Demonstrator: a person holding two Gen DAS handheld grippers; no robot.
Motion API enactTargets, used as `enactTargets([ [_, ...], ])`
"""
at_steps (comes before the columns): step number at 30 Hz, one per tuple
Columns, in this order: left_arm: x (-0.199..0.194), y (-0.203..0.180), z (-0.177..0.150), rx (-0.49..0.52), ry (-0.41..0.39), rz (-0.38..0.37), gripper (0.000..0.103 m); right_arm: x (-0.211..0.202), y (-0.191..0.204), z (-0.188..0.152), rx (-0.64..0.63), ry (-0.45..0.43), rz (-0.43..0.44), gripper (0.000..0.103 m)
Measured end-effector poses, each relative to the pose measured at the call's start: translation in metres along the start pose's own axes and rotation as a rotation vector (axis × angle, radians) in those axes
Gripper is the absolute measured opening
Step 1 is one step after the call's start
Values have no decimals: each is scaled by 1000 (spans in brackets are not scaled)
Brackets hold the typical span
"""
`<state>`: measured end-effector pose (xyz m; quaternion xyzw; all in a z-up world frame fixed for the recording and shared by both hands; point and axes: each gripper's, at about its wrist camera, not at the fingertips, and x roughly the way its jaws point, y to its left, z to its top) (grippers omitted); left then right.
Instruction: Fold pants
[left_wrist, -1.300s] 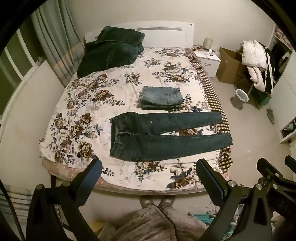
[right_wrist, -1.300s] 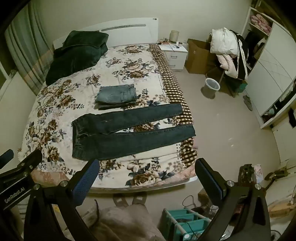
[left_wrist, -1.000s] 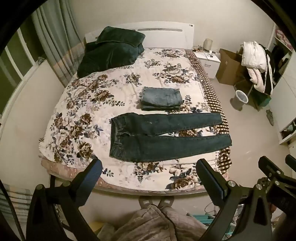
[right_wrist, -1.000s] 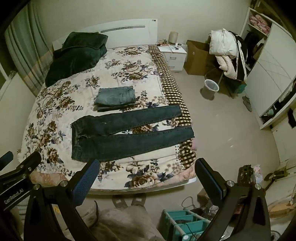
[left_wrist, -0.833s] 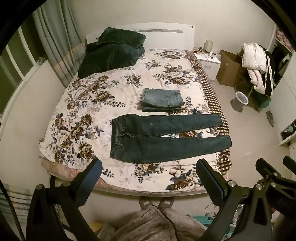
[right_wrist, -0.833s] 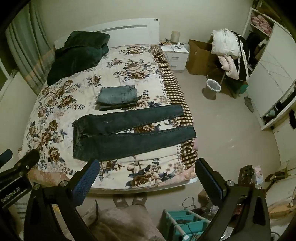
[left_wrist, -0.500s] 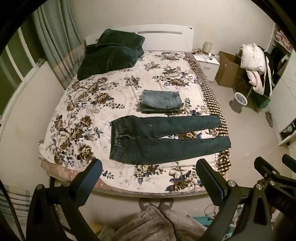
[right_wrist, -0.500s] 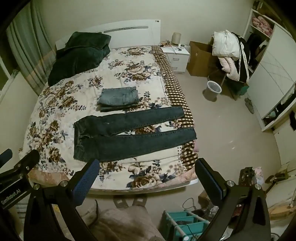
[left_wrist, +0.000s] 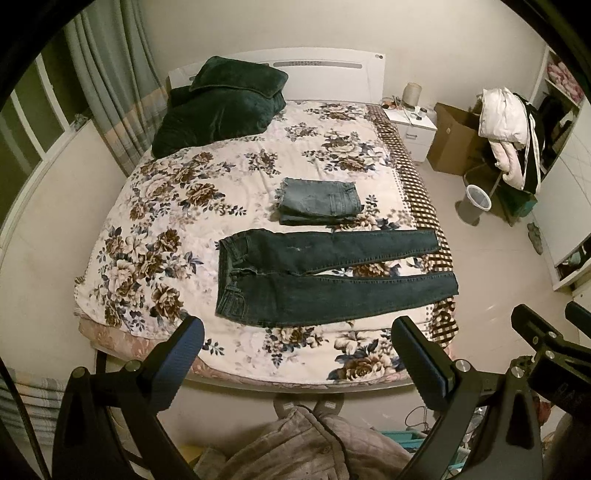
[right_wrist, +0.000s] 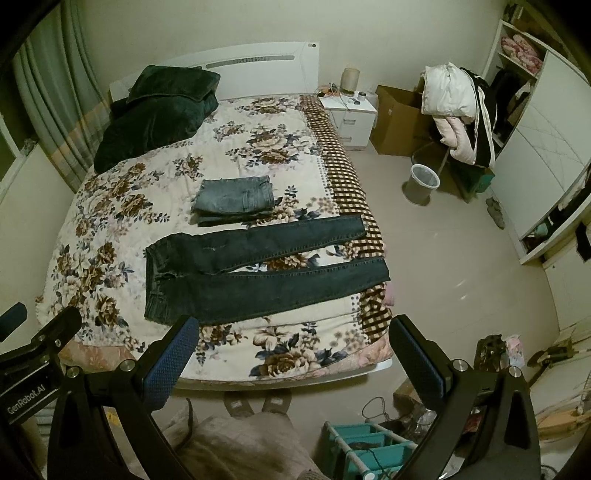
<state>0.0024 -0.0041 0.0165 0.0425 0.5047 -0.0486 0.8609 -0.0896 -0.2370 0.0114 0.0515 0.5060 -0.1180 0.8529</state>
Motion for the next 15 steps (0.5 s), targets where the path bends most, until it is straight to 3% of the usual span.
enactTargets([
  [15,0,-4,0,-10,-1,-3,103,-2,4,3,-4,-5,7,103],
])
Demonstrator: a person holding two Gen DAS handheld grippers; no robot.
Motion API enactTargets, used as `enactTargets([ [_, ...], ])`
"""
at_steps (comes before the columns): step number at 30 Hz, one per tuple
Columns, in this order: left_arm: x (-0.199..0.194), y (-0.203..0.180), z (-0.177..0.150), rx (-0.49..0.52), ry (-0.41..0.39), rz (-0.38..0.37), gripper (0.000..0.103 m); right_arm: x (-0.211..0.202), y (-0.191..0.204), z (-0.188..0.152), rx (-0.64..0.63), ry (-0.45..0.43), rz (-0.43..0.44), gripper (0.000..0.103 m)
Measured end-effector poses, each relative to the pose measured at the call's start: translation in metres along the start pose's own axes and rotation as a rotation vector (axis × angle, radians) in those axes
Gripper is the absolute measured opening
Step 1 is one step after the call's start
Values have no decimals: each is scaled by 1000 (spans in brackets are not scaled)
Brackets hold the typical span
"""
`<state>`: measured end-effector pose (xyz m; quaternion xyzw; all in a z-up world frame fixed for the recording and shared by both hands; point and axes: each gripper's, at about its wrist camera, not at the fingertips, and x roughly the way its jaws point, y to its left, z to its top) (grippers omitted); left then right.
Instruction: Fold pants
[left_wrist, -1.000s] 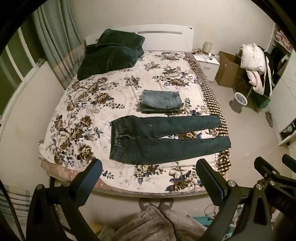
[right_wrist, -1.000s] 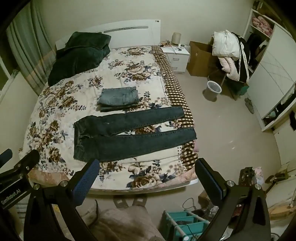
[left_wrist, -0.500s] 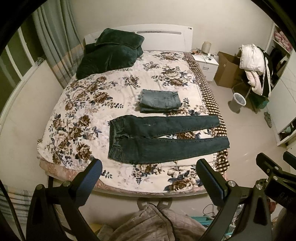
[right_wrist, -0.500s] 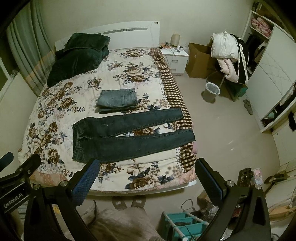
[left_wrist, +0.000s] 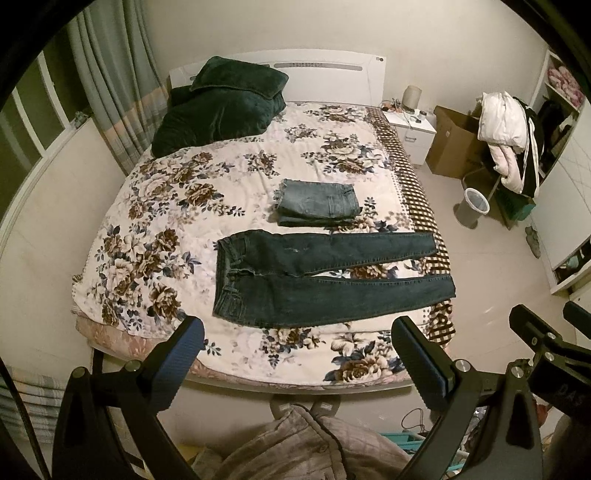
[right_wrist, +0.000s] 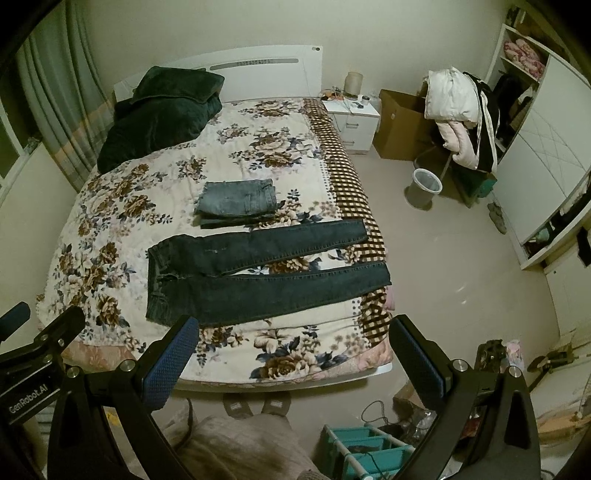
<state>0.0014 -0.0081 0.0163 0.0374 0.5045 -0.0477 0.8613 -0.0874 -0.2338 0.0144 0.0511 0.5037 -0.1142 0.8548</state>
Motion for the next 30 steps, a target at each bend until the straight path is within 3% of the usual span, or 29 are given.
enactTargets([
  [30,3,-3,-2,-12,3,-15,103,-8,1,-2,-10,-8,4,103],
])
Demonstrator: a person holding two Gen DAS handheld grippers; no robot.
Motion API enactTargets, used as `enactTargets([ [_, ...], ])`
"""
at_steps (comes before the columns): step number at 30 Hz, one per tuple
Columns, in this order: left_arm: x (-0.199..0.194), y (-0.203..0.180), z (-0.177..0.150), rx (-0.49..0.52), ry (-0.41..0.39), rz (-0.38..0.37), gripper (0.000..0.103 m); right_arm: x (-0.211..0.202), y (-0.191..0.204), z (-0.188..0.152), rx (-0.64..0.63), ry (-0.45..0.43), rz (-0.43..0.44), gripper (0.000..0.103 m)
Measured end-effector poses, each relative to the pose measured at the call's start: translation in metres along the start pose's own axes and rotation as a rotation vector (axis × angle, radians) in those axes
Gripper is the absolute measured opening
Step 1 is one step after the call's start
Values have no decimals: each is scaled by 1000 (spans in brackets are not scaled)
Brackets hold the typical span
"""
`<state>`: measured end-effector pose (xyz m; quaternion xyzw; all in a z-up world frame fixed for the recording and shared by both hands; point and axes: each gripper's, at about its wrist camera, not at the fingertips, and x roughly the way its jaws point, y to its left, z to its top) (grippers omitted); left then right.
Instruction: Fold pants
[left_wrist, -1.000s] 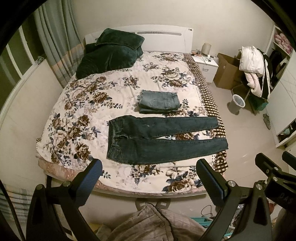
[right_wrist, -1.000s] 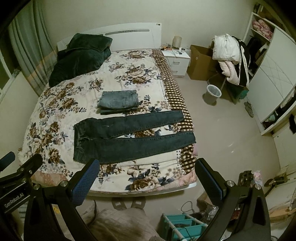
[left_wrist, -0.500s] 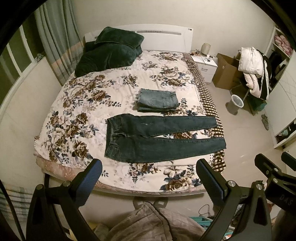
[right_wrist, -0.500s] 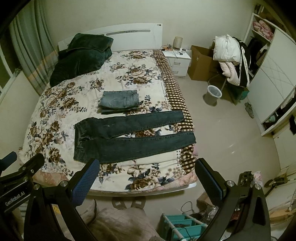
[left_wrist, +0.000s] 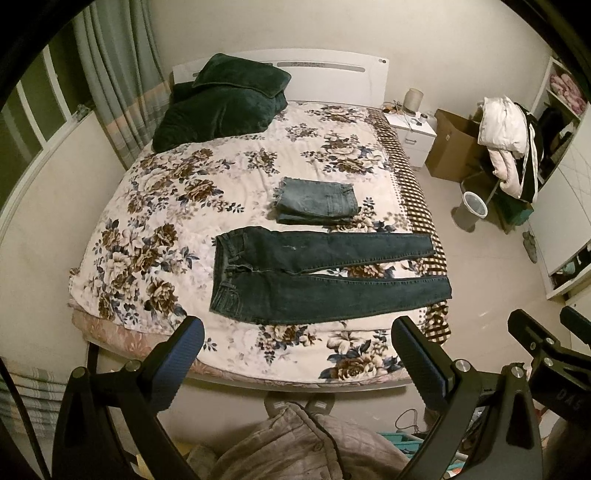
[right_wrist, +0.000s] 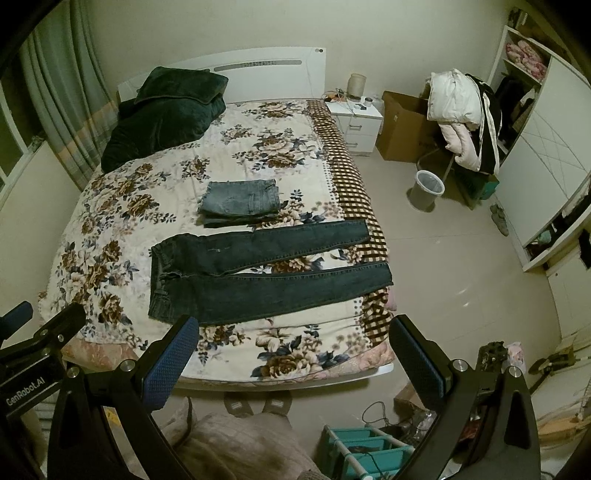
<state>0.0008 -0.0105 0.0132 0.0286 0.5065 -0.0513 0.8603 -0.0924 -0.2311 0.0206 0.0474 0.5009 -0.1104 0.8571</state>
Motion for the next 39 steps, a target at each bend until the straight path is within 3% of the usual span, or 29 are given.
enactTargets([
  [13,11,-7,2,-28,7,11,103,1,-1,-3,-1,3,10,103],
  [19,49,-2,19,-89,-51,82,103,47,-17,16,2,-4,-16,103],
  [22,84,1,35,-101,-80,134,103,96,-23,35,-20,-32,-45,103],
  [26,145,7,60,-79,-47,182,103,165,-20,67,-76,-31,-83,103],
  [39,406,13,137,59,140,208,103,476,30,153,-229,206,-152,103],
])
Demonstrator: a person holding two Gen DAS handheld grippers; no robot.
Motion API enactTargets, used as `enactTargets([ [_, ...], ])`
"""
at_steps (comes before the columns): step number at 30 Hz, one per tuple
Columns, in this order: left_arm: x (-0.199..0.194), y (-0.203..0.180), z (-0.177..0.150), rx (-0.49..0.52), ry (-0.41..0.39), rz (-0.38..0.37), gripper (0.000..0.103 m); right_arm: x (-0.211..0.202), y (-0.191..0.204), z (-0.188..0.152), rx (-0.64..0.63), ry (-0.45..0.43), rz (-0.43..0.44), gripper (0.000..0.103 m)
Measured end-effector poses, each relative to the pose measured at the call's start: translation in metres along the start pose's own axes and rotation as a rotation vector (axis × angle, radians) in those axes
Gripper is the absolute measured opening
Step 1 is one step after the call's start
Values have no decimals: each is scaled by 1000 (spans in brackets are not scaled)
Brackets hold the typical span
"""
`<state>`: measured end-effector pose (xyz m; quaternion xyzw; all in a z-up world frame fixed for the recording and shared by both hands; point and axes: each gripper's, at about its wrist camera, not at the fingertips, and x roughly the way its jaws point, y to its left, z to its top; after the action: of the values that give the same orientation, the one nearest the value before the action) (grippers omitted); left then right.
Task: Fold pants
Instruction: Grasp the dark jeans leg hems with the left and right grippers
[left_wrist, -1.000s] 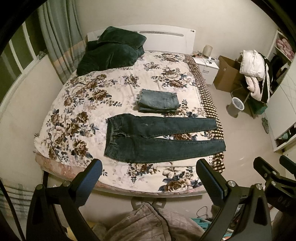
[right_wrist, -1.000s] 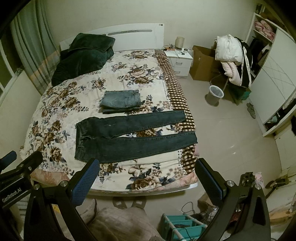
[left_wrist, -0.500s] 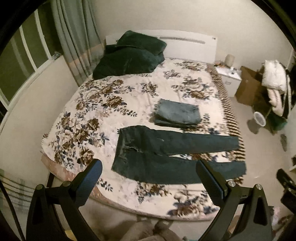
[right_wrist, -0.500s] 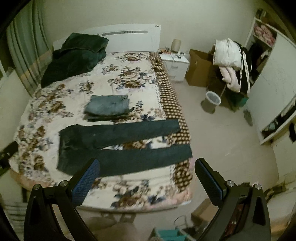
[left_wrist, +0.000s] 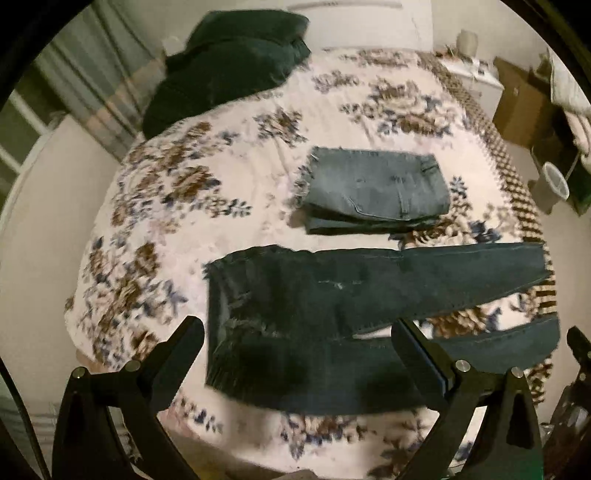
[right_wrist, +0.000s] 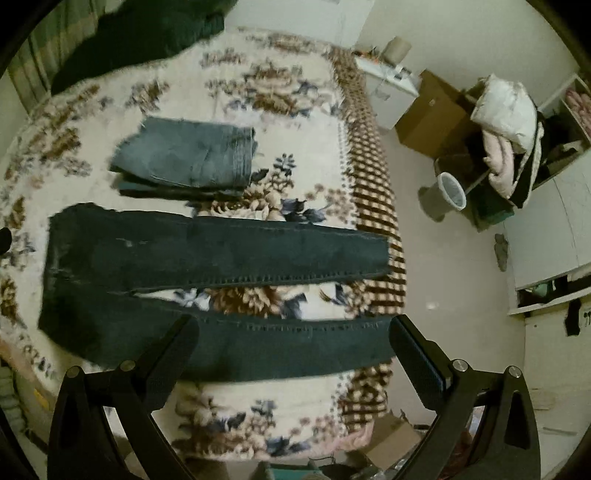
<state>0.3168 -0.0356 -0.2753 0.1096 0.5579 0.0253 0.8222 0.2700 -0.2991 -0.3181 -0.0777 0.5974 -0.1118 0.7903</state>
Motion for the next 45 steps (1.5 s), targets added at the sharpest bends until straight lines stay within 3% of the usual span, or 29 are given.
enactTargets([
  [5,86,-20,28,60,52,13,103,113,23,45,-54,80,-4,103],
  [9,166,-54,38,218,92,7,102,214,45,73,-159,168,-25,103],
  [13,262,-96,39,426,209,9,100,323,76,90,-350,290,-35,103],
  [15,293,-106,40,476,252,-2,94,361,87,93,-434,331,-42,102],
  [21,345,-115,47,615,347,-144,97,418,95,98,-599,387,70,101],
  [22,348,-112,49,624,355,-178,97,421,95,99,-617,383,89,99],
  [25,344,-102,53,637,352,-269,89,423,92,101,-601,393,184,75],
  [27,335,-96,50,638,333,-321,61,415,87,103,-573,357,207,43],
  [28,328,-92,50,626,318,-328,54,411,84,102,-562,341,216,36],
  [30,319,-84,52,596,299,-339,29,400,78,97,-541,299,235,21],
  [35,272,-63,46,542,190,-317,15,360,63,80,-504,181,208,12],
  [40,194,-28,36,394,51,-283,15,299,28,57,-385,31,206,11],
  [43,131,-3,5,234,-15,-298,15,260,17,36,-313,-51,217,11],
  [45,116,-23,-38,166,-39,-282,15,239,7,16,-274,-80,228,11],
])
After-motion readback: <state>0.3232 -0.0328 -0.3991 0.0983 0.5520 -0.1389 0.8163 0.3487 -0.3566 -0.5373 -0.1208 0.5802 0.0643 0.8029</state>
